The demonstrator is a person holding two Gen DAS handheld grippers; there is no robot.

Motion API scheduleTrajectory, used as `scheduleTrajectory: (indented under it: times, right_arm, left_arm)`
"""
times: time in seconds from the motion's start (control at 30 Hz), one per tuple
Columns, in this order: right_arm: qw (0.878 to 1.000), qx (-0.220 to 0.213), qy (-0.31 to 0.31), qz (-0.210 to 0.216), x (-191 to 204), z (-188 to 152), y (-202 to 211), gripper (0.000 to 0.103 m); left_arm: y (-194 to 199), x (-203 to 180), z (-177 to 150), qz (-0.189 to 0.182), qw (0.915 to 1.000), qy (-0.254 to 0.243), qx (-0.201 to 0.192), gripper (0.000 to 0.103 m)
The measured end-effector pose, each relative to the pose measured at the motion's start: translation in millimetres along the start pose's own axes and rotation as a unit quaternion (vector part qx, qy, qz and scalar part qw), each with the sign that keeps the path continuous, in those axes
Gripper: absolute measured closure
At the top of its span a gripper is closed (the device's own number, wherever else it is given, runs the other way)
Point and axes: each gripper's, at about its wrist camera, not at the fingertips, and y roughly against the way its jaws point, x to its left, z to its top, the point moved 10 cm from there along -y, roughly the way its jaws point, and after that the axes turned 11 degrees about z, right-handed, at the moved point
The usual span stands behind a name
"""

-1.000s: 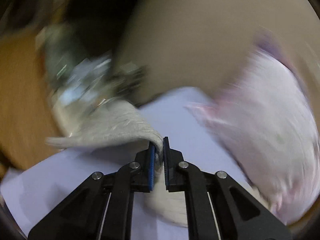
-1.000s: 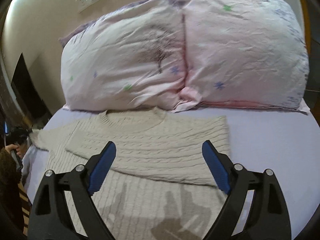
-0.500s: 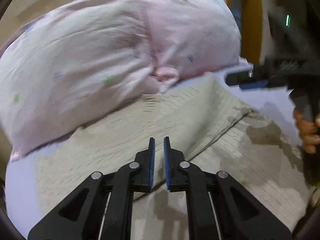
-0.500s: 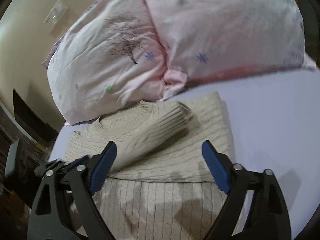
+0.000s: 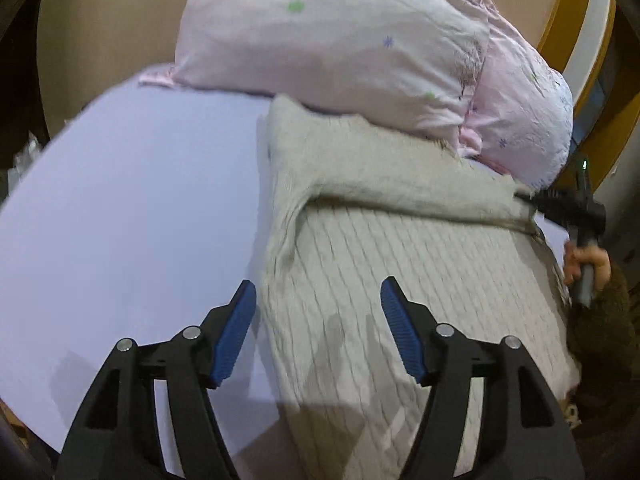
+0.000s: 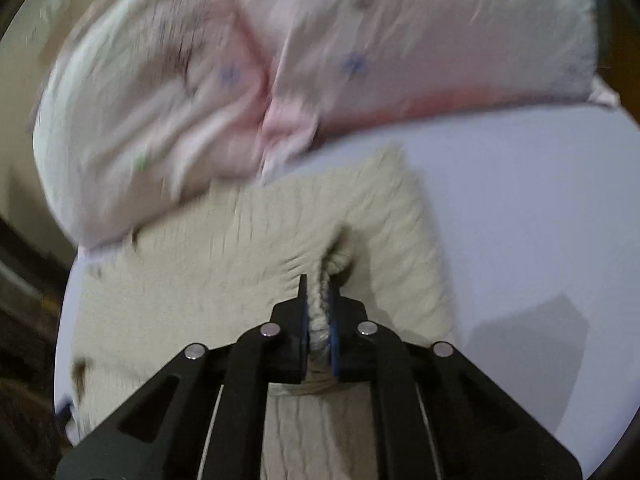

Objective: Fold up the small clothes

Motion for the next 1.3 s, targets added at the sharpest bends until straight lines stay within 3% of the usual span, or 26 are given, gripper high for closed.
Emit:
scheduleTrajectory:
  times: [0.07,0.13,0.2,0.23,0.33,0.4,0.43,0.5,0.57,0.67,0.73,0.8,0.83,0.87,0.97,1.07,1.17,1.3]
  right_arm:
    - [1.000,0.009,0.001,-0.005,-4,1,8,0.090]
    - [0.999,0.030,0.008,-0.005,-5,-11,21,0.073]
    - [0.999,0.036,0.026,-0.015,-10,-29,46,0.044]
    - [0.999,0.037,0.030,-0.022,-17,-40,60,0.044]
    - [0.998,0.062,0.008,-0.015,-38,-77,91,0.050]
    - [0.996,0.091,-0.017,0.015,-48,-112,105,0.072]
    - [0.994,0.103,-0.028,0.030,-50,-128,111,0.075]
    - [0.989,0.106,-0.045,0.089,-45,-157,130,0.077]
    - [0.981,0.114,-0.062,0.146,-37,-187,145,0.078]
    - [0.966,0.125,-0.080,0.209,-31,-224,165,0.079]
    - [0.961,0.132,-0.082,0.231,-26,-240,173,0.083]
    - [0.958,0.138,-0.077,0.238,-20,-246,174,0.095]
    - [0.957,0.138,-0.073,0.243,-14,-246,173,0.095]
    - [0.956,0.127,-0.067,0.256,-6,-238,174,0.096]
    - [0.952,0.071,-0.043,0.295,21,-189,185,0.096]
    - [0.945,0.014,-0.021,0.326,45,-125,188,0.096]
    - [0.945,-0.030,-0.009,0.326,61,-58,167,0.096]
    - [0.949,-0.065,-0.045,0.306,51,22,99,0.095]
  left_arm:
    - [-2,-3,-11,-0.009,0.9999,0.000,0.011,0.037]
    - [-3,-6,-18,-0.018,0.9997,-0.001,0.015,0.036]
    - [1,-9,-24,-0.033,0.9994,-0.003,0.010,0.036]
    - [4,-10,-27,-0.043,0.9990,0.001,0.009,0.037]
    - [13,-15,-38,-0.086,0.9961,0.014,0.010,0.048]
    - [21,-17,-49,-0.117,0.9927,0.027,0.011,0.055]
    - [24,-17,-54,-0.133,0.9904,0.035,0.013,0.061]
    - [33,-19,-68,-0.172,0.9833,0.058,0.020,0.067]
    - [43,-19,-79,-0.187,0.9799,0.067,0.015,0.073]
    - [57,-21,-100,-0.211,0.9741,0.081,0.015,0.073]
    - [64,-24,-111,-0.228,0.9695,0.089,0.015,0.073]
    - [66,-26,-115,-0.232,0.9683,0.092,0.018,0.077]
    - [65,-29,-117,-0.230,0.9686,0.090,0.025,0.088]
    - [63,-30,-117,-0.231,0.9686,0.088,0.030,0.095]
    - [70,-39,-99,-0.250,0.9648,0.081,0.021,0.097]
    - [78,-43,-48,-0.259,0.9628,0.077,-0.014,0.097]
    - [65,-34,26,-0.217,0.9706,0.082,-0.064,0.097]
    - [-3,-12,122,-0.154,0.9729,0.154,-0.077,0.097]
